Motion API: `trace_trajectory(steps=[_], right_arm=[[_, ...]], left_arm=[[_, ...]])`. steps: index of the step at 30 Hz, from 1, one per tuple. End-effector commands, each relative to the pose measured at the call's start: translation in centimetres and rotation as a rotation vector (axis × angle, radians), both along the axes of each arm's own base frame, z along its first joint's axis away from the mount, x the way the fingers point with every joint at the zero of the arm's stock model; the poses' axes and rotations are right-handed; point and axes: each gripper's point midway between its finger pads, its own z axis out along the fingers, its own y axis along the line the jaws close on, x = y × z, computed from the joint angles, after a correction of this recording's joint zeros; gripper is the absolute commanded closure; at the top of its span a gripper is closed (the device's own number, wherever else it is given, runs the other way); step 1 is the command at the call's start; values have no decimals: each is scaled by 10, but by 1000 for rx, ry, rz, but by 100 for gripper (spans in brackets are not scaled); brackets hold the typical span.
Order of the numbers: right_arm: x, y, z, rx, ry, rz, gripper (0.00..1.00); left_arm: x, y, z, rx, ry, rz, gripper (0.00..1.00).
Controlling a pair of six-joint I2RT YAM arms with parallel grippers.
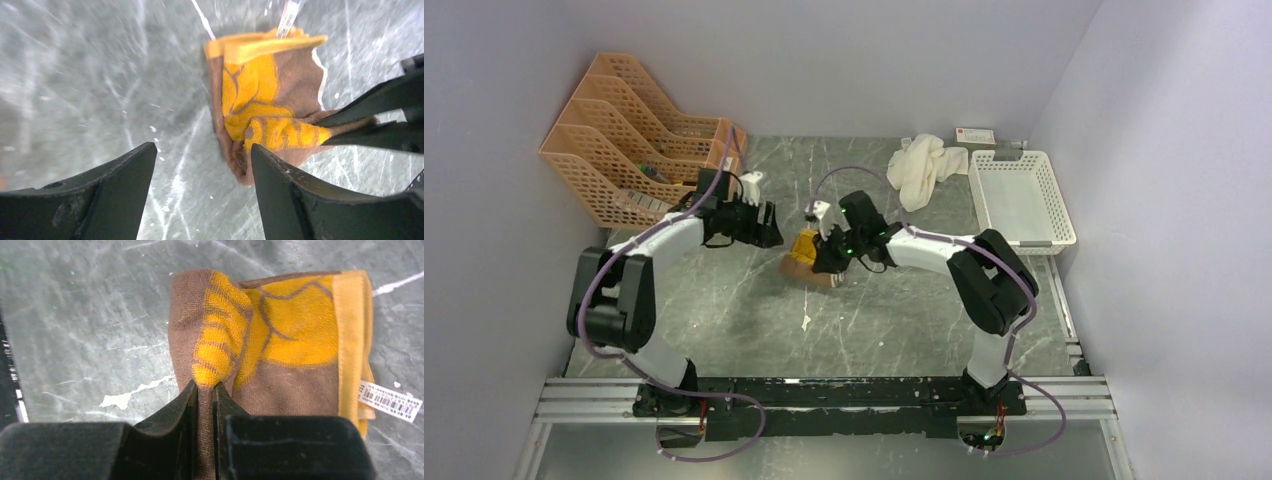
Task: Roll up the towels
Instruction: Roll the towel at the center of the board.
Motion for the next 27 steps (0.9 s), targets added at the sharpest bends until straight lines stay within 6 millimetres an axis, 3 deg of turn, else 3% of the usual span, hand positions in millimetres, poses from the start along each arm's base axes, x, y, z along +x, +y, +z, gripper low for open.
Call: trace_trajectory(steps=[1,4,12,16,20,27], right_arm=[[-4,-1,23,183,162,47,97],[3,0,25,245,243,55,95],[16,5,18,377,387,31,91],[16,2,3,378,426,6,85],[18,-5,1,432,467,-34,82],[12,-15,-17,427,537,-86,80]], left_arm=[[23,5,67,-34,-202,-4,17],[15,-4,76,-82,-208,-55,16],[-4,-20,58,-145,-152,-101,17],[-12,-33,39,-113,-110,-113,18],[-17,-45,16,-53,-73,-114,18],[-10,-38,-18,51,-32,-53,20]])
